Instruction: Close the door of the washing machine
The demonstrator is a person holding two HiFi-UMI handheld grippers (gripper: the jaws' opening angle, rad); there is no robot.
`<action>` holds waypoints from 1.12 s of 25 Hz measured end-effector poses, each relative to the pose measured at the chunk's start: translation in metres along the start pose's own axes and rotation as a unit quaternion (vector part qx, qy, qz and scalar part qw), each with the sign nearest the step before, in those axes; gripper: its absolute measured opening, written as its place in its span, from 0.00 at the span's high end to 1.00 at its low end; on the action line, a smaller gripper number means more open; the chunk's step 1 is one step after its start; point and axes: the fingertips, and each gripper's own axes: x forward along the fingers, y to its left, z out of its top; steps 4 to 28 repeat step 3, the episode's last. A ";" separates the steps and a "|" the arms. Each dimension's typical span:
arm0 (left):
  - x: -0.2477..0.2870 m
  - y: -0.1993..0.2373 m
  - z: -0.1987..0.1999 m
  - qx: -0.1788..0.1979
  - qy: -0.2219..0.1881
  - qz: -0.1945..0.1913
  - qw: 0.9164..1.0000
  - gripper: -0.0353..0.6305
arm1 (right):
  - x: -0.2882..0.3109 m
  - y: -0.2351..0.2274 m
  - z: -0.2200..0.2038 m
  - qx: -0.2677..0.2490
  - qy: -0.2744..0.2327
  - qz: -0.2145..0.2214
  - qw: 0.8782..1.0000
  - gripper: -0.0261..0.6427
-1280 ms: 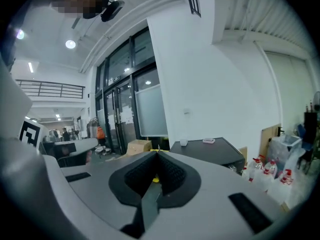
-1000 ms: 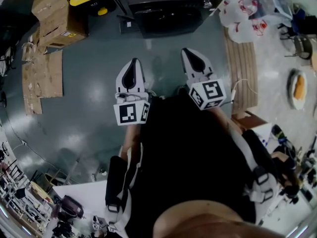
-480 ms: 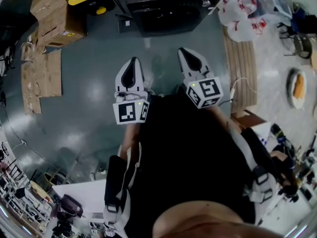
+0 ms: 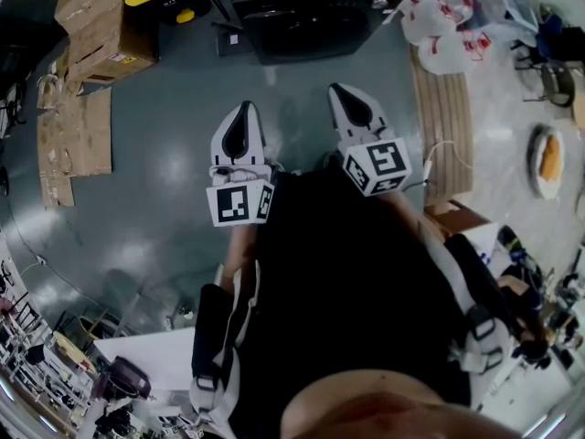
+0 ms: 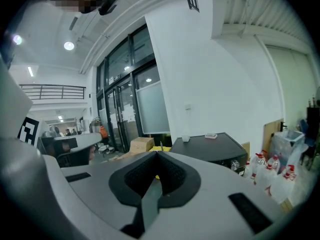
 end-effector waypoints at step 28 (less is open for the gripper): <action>-0.006 0.002 0.000 -0.001 -0.001 0.001 1.000 0.94 | -0.004 0.005 -0.002 0.006 -0.001 -0.001 1.000 0.95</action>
